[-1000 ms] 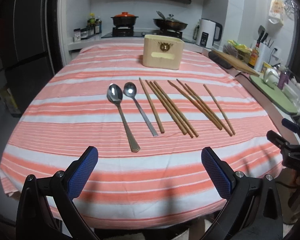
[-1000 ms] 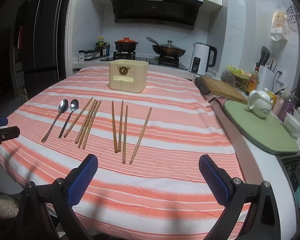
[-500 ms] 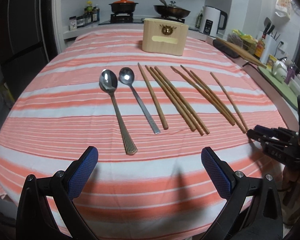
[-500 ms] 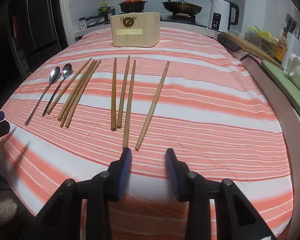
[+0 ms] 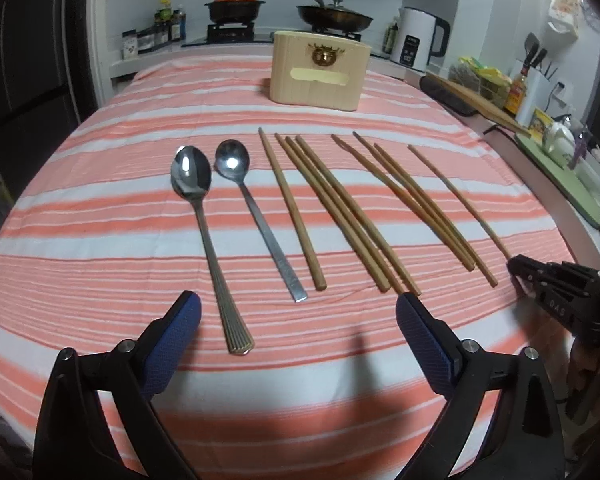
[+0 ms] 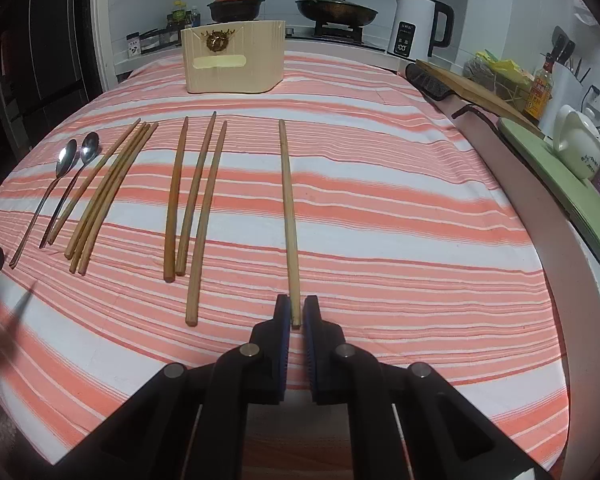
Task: Organize utensils
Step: 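Close the left tool on one wooden chopstick while the right tool grasps another chopstick, then carry the left tool's chopstick into the cream box while the right tool drops its chopstick in too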
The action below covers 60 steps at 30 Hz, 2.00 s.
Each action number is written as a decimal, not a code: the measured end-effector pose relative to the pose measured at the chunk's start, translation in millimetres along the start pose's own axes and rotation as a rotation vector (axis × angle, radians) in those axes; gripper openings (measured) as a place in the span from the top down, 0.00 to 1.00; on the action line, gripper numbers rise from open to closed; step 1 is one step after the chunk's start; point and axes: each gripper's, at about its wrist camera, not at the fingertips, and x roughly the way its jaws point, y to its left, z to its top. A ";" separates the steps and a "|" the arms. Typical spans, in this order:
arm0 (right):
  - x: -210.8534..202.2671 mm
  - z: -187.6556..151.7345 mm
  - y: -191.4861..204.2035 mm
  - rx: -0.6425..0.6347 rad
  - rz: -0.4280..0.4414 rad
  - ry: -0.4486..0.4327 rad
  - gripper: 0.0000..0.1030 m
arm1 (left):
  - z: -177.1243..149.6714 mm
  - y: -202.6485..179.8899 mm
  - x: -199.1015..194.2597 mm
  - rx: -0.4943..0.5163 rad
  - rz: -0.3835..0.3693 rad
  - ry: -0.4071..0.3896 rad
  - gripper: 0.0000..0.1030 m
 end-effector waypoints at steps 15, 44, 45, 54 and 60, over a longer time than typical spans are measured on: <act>0.9 -0.5 -5.0 0.011 0.032 -0.006 0.93 | 10.3 -16.7 47.0 0.061 -0.025 0.069 0.72; 5.3 -0.7 -5.8 -0.024 0.064 -0.046 0.63 | 1.1 -15.2 43.2 0.080 0.067 0.039 0.90; 5.5 -0.2 -5.6 -0.032 0.059 -0.050 0.76 | 1.3 -16.4 43.7 0.086 0.065 0.038 0.94; -29.4 29.8 -10.6 -0.050 0.086 -0.119 0.95 | 36.8 -8.4 5.3 0.064 0.035 -0.047 0.96; -79.8 68.3 -16.1 -0.047 0.122 -0.239 0.95 | 77.1 -2.6 -45.3 0.084 -0.001 -0.159 0.96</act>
